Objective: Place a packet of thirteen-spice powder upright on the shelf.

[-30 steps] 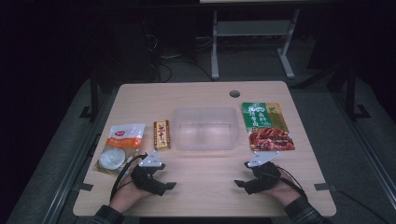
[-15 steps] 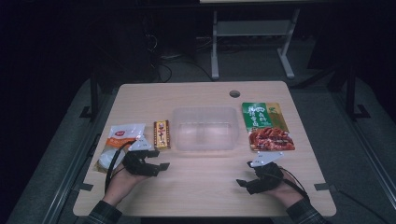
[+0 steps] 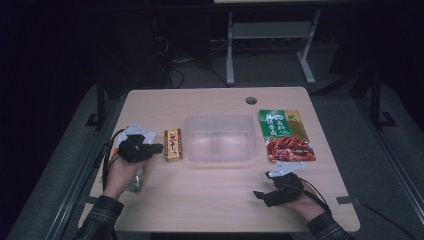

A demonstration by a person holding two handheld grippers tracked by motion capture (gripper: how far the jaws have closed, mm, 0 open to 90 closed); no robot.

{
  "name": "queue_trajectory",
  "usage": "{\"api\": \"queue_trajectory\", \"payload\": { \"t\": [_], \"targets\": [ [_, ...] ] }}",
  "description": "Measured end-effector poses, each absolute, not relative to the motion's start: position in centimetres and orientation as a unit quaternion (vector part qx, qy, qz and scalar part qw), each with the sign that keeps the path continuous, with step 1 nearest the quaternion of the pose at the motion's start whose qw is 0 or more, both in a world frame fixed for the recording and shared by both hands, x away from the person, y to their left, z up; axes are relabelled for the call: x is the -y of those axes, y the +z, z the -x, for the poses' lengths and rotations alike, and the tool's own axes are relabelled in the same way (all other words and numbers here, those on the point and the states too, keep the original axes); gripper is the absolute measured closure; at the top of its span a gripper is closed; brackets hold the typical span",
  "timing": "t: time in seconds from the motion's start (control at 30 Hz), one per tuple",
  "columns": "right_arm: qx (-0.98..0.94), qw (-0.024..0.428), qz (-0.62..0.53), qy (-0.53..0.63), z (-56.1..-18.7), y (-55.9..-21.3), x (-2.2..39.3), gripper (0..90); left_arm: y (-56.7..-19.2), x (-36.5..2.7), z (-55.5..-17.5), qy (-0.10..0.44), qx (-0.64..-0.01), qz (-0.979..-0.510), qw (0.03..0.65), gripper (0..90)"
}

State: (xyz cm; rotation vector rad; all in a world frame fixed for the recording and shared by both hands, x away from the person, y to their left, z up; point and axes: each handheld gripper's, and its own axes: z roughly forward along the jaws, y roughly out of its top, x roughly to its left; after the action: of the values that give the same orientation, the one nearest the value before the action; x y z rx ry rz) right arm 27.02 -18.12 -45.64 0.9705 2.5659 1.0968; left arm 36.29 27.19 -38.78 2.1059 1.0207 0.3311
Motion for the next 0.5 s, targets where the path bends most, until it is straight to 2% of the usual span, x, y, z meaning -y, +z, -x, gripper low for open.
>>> {"api": "queue_trajectory", "payload": {
  "t": [0.07,0.23,0.5],
  "targets": [
    [-0.867,0.094,-0.323,0.369,-27.1,-45.6,18.1,18.9,-38.4,-27.1,-37.2,0.137,-0.404,-0.823,0.376,89.6],
    [-0.867,0.09,-0.322,0.369,-27.4,-45.6,18.1,18.0,-38.1,-26.8,-39.7,0.148,-0.422,-0.816,0.365,89.7],
    [-0.867,0.086,-0.317,0.375,-27.4,-45.5,18.0,17.8,-39.5,-25.6,-44.2,0.165,-0.436,-0.826,0.315,89.7]
  ]
}}
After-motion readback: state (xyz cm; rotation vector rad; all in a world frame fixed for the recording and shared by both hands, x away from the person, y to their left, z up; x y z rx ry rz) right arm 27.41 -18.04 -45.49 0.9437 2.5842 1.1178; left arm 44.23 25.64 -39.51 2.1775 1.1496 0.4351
